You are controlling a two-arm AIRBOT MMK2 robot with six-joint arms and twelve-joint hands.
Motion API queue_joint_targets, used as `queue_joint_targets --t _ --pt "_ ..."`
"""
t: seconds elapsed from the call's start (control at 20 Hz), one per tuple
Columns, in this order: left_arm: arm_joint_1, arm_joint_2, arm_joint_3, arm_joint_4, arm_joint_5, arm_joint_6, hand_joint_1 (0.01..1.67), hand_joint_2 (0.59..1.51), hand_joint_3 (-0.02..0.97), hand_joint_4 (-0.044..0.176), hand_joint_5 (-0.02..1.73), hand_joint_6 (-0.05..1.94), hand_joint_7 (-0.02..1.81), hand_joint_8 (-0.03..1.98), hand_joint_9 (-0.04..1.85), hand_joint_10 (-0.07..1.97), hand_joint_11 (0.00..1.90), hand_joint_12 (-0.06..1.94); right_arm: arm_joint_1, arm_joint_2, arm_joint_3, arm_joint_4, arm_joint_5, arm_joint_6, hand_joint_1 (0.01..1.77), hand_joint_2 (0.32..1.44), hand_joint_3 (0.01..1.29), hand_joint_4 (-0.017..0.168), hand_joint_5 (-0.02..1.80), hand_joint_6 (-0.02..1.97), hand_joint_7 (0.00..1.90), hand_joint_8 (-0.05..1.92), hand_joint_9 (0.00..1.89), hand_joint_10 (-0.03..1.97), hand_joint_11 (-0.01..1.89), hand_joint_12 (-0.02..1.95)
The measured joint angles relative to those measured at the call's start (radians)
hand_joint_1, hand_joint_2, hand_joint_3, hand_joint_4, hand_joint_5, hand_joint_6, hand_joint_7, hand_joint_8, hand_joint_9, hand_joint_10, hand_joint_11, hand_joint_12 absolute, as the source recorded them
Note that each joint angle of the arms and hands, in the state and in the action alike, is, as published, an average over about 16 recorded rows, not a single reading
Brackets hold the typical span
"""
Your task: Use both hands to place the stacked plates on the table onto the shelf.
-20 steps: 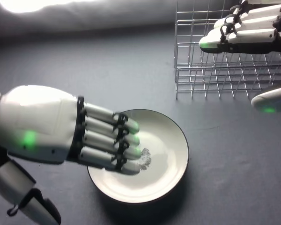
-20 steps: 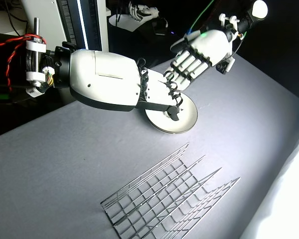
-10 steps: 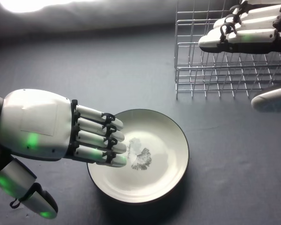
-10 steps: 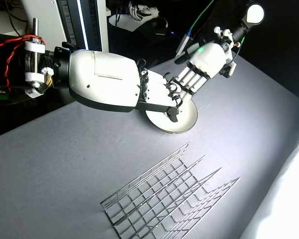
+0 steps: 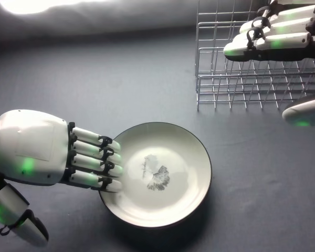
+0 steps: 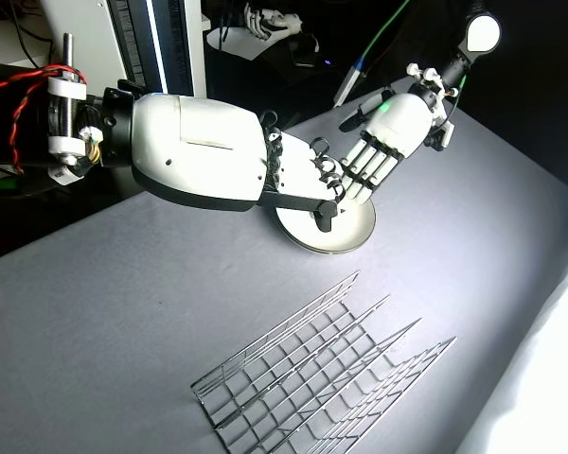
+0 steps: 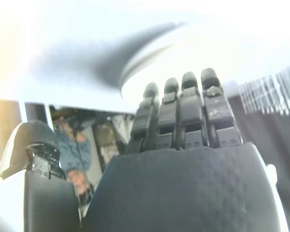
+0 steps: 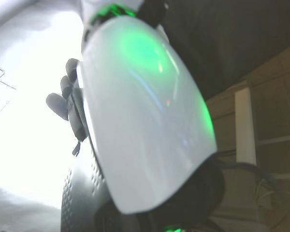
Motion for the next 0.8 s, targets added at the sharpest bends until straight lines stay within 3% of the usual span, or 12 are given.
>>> queue_joint_targets --t 0.35,0.8 --pt "0.037 -0.015 0.023 0.008 0.009 0.019 0.02 1.087 -0.002 -0.001 0.04 -0.01 0.06 0.0 0.05 0.01 0.02 0.08 -0.001 0.0 0.0 -0.001 0.015 -0.005 0.03 1.26 0.01 0.004 0.19 0.02 0.29 0.02 0.29 0.02 0.02 1.01" --pt "0.061 -0.029 0.017 0.024 0.014 0.028 0.02 1.089 -0.002 -0.006 0.03 -0.01 0.06 0.0 0.07 0.01 0.03 0.08 -0.009 -0.004 0.008 -0.023 0.044 -0.027 0.03 1.26 0.01 0.004 0.2 0.02 0.29 0.02 0.3 0.02 0.02 0.99"
